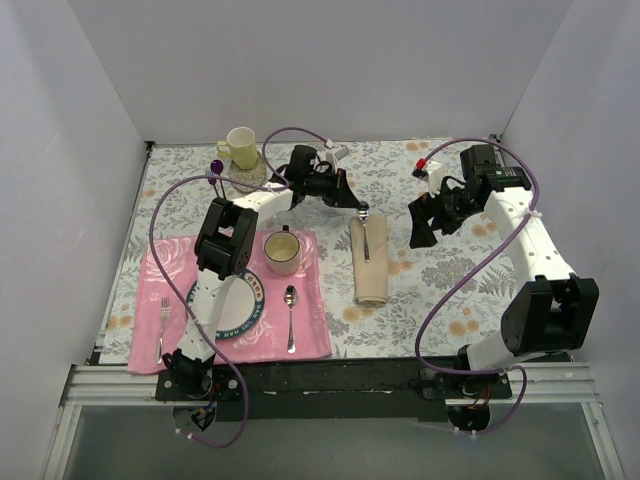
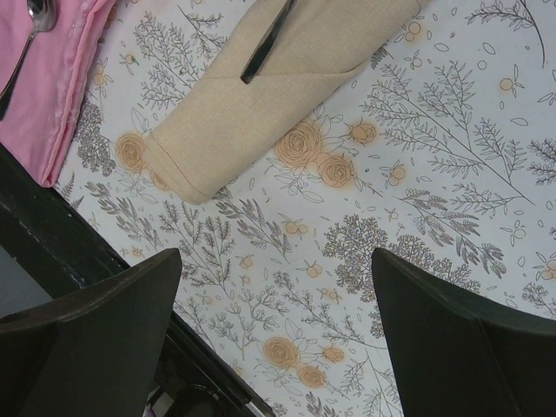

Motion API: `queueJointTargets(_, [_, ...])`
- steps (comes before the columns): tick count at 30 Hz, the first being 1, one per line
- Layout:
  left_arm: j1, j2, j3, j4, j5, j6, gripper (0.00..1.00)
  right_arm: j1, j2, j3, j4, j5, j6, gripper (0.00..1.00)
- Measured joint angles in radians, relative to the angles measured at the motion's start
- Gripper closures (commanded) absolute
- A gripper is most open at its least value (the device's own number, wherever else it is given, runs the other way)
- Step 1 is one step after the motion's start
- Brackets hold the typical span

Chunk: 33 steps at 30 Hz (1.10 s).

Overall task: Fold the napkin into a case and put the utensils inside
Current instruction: Insert the spoon into the folded napkin.

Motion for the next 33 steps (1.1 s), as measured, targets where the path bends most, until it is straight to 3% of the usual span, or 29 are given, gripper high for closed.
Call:
queueJointTargets(14, [0.023, 0.055, 0.078, -0.066, 0.006, 0.038, 1.00, -0.001, 0.000, 0.000, 0.000, -0.001, 0.000, 0.01])
queueJointTargets(24, [0.005, 0.018, -0.127, -0.010, 0.019, -0.012, 1.00, -0.001, 0.006, 0.000, 0.000, -0.005, 0.000, 0.01])
queueJointTargets(33, [-0.014, -0.069, -0.208, 0.031, -0.003, -0.070, 1.00, -0.006, 0.017, 0.000, 0.000, -0.019, 0.000, 0.01])
